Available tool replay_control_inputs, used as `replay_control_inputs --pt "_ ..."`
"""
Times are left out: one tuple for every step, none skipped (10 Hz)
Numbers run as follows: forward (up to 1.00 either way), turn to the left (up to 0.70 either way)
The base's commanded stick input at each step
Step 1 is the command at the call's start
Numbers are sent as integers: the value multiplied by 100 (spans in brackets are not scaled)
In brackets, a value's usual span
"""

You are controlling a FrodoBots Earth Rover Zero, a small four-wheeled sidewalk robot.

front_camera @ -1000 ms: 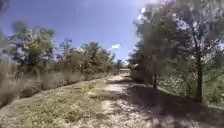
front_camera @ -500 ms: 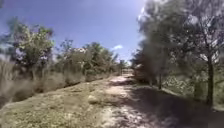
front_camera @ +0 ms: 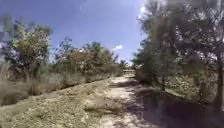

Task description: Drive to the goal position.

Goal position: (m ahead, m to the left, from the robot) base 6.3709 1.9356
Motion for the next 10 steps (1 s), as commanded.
replay_control_inputs --pt "70 -35" --pt "70 -35" --pt "70 -35" --pt "70 -35" --pt "70 -17" --pt "70 0" --pt "70 0" --pt "70 0" --pt "70 0" --pt "70 0"
